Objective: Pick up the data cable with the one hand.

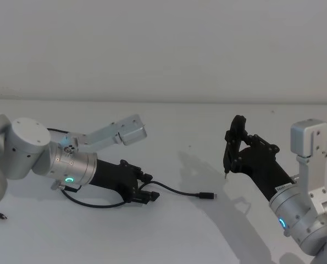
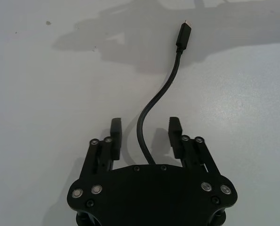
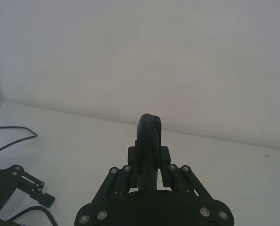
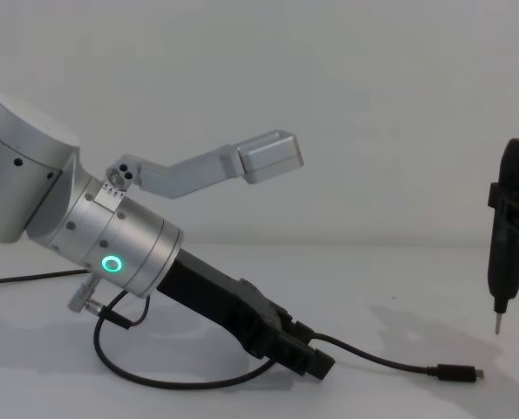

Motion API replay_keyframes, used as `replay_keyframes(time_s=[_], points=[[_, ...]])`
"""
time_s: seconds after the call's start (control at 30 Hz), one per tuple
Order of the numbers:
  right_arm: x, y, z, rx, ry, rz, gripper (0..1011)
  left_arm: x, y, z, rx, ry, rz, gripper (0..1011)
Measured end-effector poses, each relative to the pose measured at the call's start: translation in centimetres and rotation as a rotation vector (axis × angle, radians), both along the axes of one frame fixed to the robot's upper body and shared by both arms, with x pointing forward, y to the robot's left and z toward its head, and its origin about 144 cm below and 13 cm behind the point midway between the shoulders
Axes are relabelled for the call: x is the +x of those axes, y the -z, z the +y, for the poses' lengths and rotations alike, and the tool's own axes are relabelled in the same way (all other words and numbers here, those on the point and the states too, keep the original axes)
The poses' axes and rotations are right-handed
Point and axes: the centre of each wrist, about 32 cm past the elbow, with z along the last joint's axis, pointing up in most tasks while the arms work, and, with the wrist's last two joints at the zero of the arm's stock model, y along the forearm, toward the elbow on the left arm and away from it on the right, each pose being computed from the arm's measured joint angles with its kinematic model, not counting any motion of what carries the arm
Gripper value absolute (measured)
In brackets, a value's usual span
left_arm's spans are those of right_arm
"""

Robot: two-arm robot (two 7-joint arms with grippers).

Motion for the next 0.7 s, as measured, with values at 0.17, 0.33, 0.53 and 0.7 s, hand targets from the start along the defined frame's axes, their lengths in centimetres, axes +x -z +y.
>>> replay_keyframes(time_s=[0.17,0.33,0.53,0.7], points=[[0.0,0.0,0.0,0.0,0.0,0.0,274,0.0,0.02,-0.02,0.001,0.0,0.0,456],[0.0,0.0,0.0,0.0,0.0,0.0,275,0.01,0.02,-0.04,0.002,-0.001,0.001,290],[0.0,0.0,0.0,0.0,0.0,0.0,274,0.01,0.03,-0.04,0.003,-0.001,0.001,89],[0.0,0.0,0.0,0.0,0.0,0.0,274,0.02,0.02,-0.05,0.003,-0.001,0.0,61]])
